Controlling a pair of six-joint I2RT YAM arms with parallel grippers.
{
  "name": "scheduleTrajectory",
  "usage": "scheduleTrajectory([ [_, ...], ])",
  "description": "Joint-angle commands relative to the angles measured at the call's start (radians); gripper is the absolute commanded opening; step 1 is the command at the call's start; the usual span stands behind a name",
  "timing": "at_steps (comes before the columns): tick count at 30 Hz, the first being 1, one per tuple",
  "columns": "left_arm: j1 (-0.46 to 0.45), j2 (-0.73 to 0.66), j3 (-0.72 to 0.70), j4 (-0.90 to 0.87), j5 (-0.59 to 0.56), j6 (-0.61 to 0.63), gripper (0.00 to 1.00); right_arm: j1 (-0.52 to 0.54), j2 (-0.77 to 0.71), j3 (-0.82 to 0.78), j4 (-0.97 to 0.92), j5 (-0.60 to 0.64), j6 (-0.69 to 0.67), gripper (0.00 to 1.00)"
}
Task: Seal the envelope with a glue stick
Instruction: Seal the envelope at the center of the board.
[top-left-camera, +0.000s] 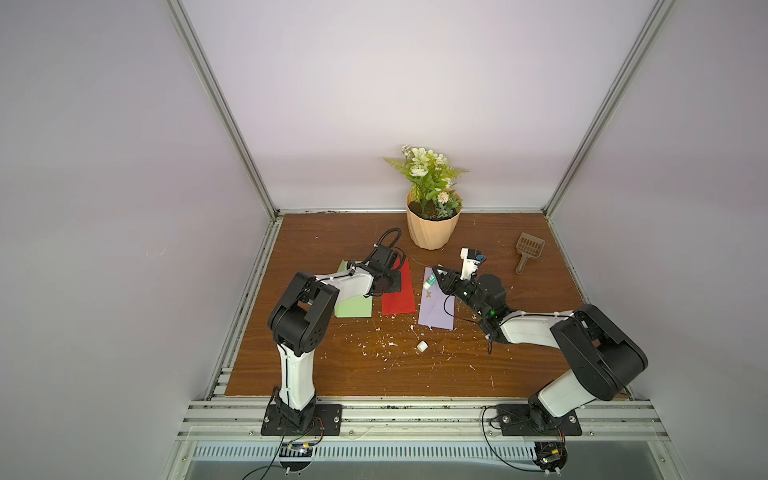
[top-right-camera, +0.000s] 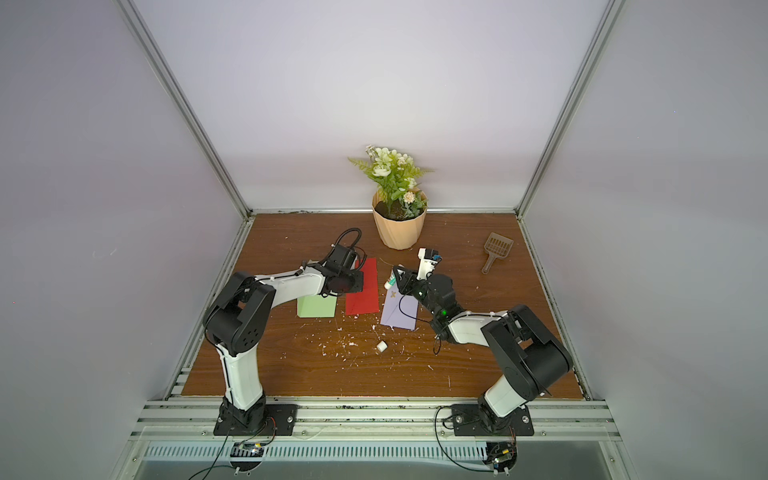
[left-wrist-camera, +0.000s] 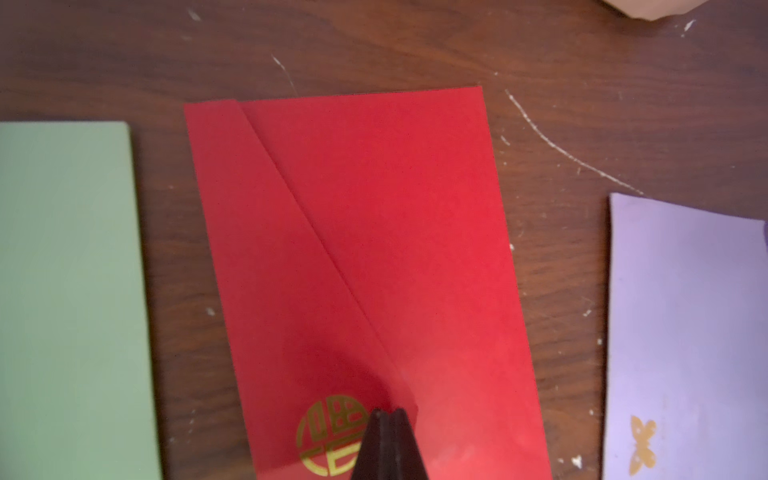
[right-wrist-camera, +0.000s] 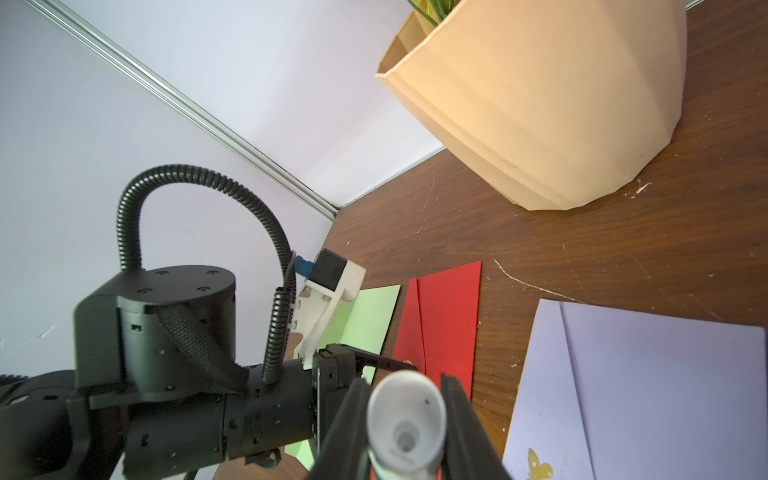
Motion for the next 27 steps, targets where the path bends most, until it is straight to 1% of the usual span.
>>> scheduleTrajectory([
  [1,-0.011,0.068,-0.058,-0.079,0.006,-0.001,0.00,-0.003,-0.040,0.018,0.032,-0.027,0.004,0.00],
  [6,-0.012,0.032,-0.068,-0.098,0.008,0.005,0.00,-0.004,-0.046,0.018,0.028,-0.030,0.004,0.00],
  [10,-0.012,-0.019,-0.043,-0.120,0.010,0.007,0.01,-0.004,-0.047,0.028,0.023,-0.039,0.004,0.00],
  [13,-0.012,-0.061,-0.011,-0.137,0.013,0.011,0.08,-0.004,-0.044,0.032,0.025,-0.051,0.004,0.00],
  [16,-0.011,-0.095,0.027,-0.159,0.025,0.023,0.12,-0.003,-0.041,0.034,0.029,-0.060,0.004,0.00],
  [19,-0.006,-0.142,0.047,-0.174,0.017,0.027,0.22,-0.002,-0.042,0.034,0.030,-0.066,0.004,0.00],
  [22,0.012,-0.199,0.042,-0.182,0.017,0.025,0.26,-0.001,-0.041,0.035,0.029,-0.068,0.006,0.00],
  [24,0.030,-0.236,0.025,-0.195,0.010,0.027,0.36,0.003,-0.039,0.038,0.029,-0.075,0.007,0.00],
  [27,0.070,-0.308,-0.032,-0.211,-0.013,0.026,0.45,0.019,-0.032,0.055,0.017,-0.076,-0.002,0.00],
])
